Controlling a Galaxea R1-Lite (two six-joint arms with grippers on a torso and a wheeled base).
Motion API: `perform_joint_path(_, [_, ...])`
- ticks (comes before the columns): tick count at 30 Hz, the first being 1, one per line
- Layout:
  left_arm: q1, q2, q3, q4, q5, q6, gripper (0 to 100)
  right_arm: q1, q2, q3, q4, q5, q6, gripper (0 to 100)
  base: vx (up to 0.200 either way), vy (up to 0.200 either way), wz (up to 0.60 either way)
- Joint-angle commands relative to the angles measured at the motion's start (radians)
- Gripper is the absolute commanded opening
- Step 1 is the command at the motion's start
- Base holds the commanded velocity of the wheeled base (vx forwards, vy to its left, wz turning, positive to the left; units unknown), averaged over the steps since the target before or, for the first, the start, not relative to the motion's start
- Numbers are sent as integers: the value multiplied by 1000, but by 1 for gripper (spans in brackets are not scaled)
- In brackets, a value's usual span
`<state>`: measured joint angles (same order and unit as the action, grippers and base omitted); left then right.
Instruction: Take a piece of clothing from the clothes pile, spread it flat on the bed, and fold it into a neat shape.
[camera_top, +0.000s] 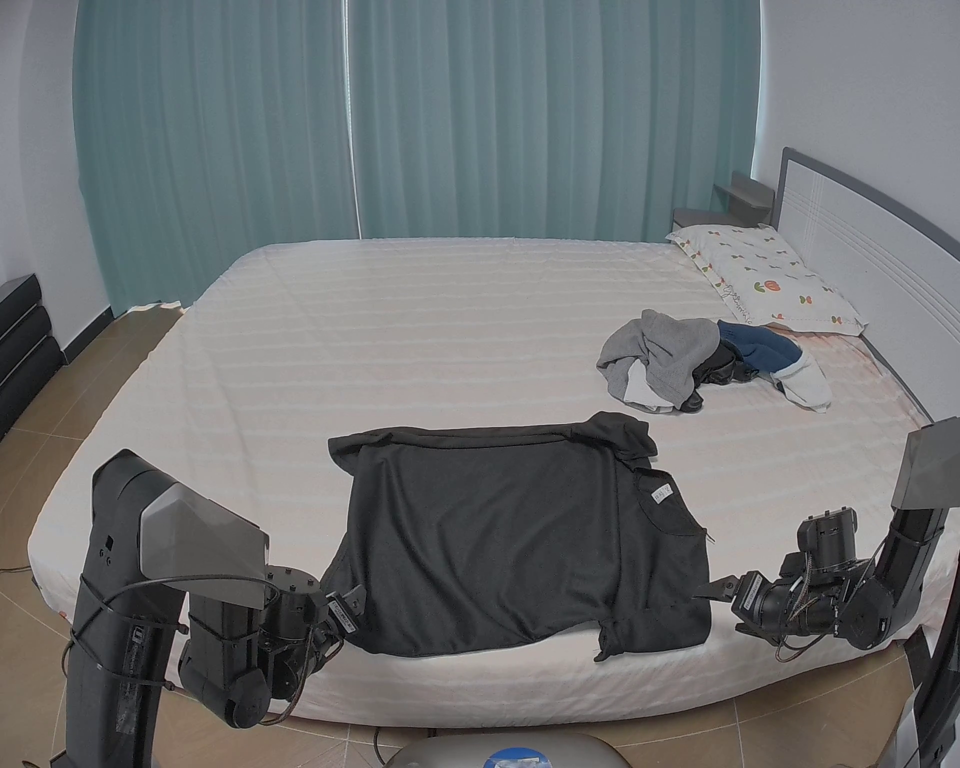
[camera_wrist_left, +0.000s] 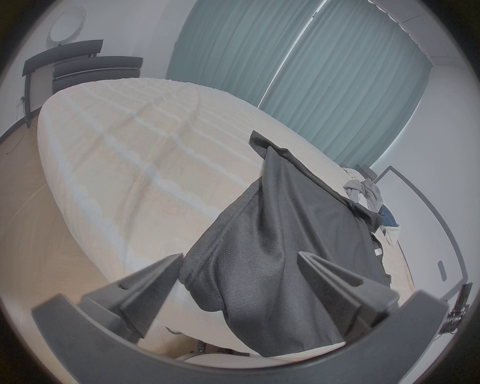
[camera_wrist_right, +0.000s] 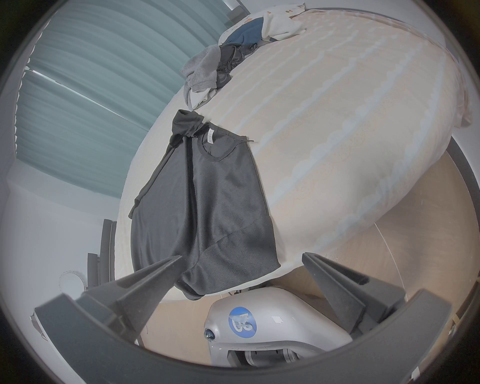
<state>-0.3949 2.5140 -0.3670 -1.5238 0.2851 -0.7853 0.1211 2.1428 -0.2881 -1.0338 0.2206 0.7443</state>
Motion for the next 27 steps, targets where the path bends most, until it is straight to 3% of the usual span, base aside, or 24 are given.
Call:
perform_joint_path(1, [2, 17, -9, -4, 3, -2, 0, 0, 3, 0, 0, 0, 0, 100, 0, 0, 0])
perform_joint_path(12, [41, -23, 123, -9, 60, -17, 0, 25, 60, -25, -41, -7, -6, 100, 0, 0, 0])
perform_joint_path(19, [62, -84, 181, -9, 60, 3, 0, 52, 177, -68, -115, -167, -13, 100, 0, 0, 0])
perform_joint_path(27, [105, -80, 184, -9, 59, 43, 0, 60, 243, -157, -160, -185, -11, 100, 0, 0, 0])
